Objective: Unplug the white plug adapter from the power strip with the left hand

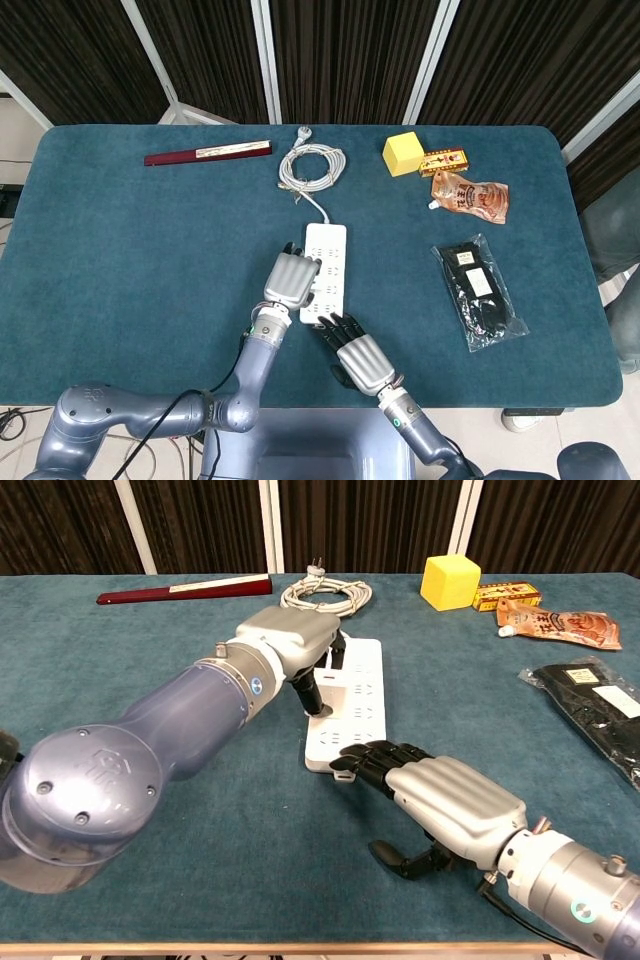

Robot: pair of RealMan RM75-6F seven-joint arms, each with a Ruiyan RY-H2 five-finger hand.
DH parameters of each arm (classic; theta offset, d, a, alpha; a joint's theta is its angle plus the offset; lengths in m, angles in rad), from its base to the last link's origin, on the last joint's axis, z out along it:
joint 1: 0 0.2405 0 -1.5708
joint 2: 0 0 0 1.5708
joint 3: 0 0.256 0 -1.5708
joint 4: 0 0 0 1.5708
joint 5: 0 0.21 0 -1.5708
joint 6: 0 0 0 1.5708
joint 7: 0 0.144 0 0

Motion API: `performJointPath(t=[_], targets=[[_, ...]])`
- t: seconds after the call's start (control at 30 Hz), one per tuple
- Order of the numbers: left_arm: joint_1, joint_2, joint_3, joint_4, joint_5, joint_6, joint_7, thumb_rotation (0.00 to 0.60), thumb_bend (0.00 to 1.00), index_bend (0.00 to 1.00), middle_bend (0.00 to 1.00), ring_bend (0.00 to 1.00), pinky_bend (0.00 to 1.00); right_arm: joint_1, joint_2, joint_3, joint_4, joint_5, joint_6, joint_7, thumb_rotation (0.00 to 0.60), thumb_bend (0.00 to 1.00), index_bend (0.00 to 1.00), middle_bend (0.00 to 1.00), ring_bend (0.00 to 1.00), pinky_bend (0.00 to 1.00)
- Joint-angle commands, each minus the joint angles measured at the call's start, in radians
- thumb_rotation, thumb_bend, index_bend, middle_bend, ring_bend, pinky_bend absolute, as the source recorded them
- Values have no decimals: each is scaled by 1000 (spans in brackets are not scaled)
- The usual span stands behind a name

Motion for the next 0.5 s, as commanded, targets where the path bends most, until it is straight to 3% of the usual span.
performJointPath(t=[0.03,0.5], targets=[[-3,-4,-4,0,4,0,-4,600,358,754,786,308,196,0,0,1,1,2,0,0,600,479,95,128,39,65],[1,-3,2,-17,9,-7,-16,600,358,761,792,312,199,1,-3,4,4,3,-3,2,600,479,95,128,38,65]])
